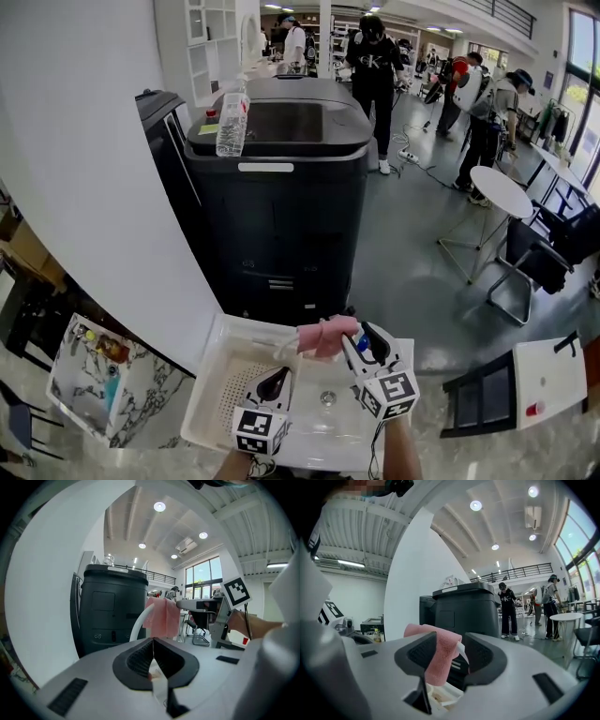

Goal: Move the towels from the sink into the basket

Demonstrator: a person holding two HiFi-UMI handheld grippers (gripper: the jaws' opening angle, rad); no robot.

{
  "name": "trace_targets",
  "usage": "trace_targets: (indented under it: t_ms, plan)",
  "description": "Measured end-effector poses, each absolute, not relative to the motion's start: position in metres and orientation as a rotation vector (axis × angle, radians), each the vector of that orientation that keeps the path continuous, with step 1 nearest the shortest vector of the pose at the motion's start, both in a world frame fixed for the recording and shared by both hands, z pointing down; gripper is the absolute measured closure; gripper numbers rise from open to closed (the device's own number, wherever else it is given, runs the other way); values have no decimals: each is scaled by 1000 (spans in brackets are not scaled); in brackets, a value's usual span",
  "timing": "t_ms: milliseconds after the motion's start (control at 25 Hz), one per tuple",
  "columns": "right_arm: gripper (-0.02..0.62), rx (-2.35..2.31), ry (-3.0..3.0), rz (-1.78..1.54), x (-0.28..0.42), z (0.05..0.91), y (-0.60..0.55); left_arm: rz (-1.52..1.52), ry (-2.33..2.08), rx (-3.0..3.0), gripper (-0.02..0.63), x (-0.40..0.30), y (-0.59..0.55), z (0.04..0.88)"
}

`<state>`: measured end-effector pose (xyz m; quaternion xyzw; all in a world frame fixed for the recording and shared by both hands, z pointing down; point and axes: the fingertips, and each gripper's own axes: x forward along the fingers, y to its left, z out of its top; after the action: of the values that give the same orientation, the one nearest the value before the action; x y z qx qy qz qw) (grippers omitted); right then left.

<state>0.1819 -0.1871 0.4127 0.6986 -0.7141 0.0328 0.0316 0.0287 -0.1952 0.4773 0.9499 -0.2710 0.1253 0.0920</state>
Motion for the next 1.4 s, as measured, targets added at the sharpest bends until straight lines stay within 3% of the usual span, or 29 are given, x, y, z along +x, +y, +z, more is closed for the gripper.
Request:
trace_targets:
  t_ms: [320, 800, 1400]
  plan:
    - [407, 2138, -2163, 105, 179, 420, -190, 374, -825, 2813, 597, 25, -199, 476]
    - [552, 2180, -2086, 38, 179, 417, -188, 377, -844, 2801, 597, 14, -198, 481]
    - [558, 2268, -2045, -167, 174, 358, -163, 322, -825, 2846, 597, 6, -188, 463]
